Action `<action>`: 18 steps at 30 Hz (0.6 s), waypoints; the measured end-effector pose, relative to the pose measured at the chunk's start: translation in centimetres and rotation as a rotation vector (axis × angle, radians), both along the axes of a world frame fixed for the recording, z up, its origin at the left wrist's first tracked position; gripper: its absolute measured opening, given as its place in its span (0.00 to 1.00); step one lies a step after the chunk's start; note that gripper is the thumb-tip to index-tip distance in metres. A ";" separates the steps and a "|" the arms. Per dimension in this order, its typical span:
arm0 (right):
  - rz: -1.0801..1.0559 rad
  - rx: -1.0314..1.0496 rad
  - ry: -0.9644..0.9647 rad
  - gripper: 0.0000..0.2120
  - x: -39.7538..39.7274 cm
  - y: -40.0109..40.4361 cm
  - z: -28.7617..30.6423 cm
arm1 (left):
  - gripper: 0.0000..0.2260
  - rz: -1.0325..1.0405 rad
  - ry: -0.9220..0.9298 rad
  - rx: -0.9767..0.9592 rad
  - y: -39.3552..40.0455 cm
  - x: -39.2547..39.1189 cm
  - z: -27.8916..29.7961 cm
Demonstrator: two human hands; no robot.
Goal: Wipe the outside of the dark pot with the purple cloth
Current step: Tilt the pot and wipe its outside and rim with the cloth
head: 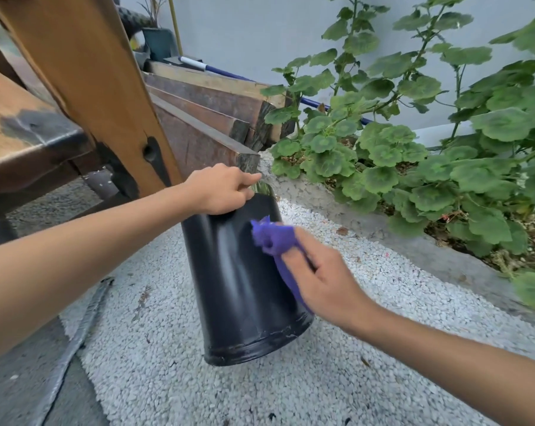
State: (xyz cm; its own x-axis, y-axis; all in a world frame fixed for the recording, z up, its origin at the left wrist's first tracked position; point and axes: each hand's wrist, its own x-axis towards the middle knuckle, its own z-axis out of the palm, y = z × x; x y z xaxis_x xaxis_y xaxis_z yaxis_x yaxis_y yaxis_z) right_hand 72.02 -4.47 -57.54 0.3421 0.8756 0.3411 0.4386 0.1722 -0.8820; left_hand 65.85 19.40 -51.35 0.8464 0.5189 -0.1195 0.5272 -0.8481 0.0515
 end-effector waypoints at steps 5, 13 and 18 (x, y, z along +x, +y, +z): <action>0.142 -0.233 -0.527 0.21 -4.5 0.2 -3.5 | 0.23 -0.024 0.008 -0.042 -1.3 1.3 0.6; 0.050 -0.152 -0.910 0.23 -4.5 -0.9 -7.5 | 0.23 -0.002 0.018 -0.053 -2.1 3.0 0.5; 0.090 -0.117 -0.980 0.30 -3.4 -2.1 -8.2 | 0.22 0.004 -0.001 -0.011 -2.9 3.9 0.5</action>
